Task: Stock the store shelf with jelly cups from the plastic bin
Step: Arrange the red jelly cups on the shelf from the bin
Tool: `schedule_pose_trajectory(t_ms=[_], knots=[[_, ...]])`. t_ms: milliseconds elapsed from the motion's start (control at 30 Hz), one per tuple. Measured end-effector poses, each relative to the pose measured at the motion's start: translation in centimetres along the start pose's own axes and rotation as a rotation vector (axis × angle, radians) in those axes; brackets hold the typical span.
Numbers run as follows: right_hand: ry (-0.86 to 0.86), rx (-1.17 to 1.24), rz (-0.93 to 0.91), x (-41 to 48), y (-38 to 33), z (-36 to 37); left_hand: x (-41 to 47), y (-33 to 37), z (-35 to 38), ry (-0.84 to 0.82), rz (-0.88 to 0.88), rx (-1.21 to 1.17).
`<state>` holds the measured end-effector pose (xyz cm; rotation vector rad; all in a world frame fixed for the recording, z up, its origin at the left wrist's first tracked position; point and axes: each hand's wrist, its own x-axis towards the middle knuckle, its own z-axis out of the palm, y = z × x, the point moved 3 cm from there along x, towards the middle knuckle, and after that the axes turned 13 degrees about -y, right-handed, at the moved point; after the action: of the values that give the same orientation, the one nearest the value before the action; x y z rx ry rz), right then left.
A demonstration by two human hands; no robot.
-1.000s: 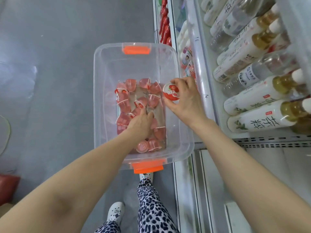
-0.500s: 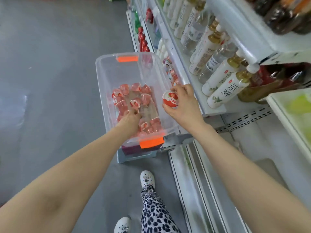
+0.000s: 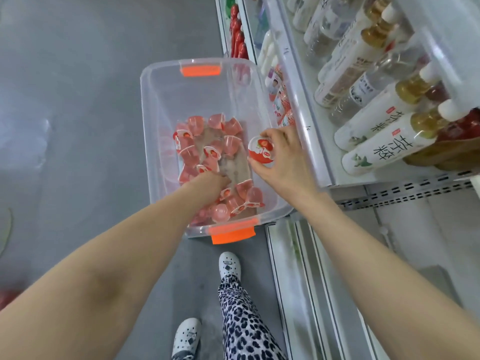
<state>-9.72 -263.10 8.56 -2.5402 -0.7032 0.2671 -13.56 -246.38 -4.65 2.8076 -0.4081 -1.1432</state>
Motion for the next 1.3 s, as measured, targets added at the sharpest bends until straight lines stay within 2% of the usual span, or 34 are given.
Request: schedule_pose_trajectory(t_ms=[133, 267, 467, 533, 667, 800, 1000, 1300], knots=[[-0.01, 0.04, -0.014, 1.3, 1.2, -0.3, 1.8, 0.3, 0.5, -0.126, -0.04, 0.11], [-0.019, 0.061, -0.023, 1.7, 1.7, -1.1, 1.3, 0.5, 0.0, -0.053, -0.095, 0.142], [0.03, 0.064, -0.022, 0.5, 0.9, -2.8, -1.7, -1.0, -2.9, 0.104, -0.2, -0.391], [0.052, 0.067, -0.014, -0.7, 0.2, -3.4, -3.4, -1.1, -3.9, 0.179, -0.185, -0.504], [0.135, 0.046, 0.025, -4.5, -1.5, -4.7, -8.0, -0.4, -5.4, 0.425, -0.055, -0.668], [0.237, 0.044, 0.07, -10.3, -3.8, -6.2, -13.1, 1.4, -6.1, 0.536, 0.043, -0.651], [0.361, -0.033, 0.221, -22.3, -6.8, -8.4, -21.5, 8.5, -7.1, 0.589, 0.246, -0.541], [0.611, -0.126, 0.433, -41.5, -8.9, -12.2, -28.9, 23.6, -6.3, 0.493, 0.618, -0.476]])
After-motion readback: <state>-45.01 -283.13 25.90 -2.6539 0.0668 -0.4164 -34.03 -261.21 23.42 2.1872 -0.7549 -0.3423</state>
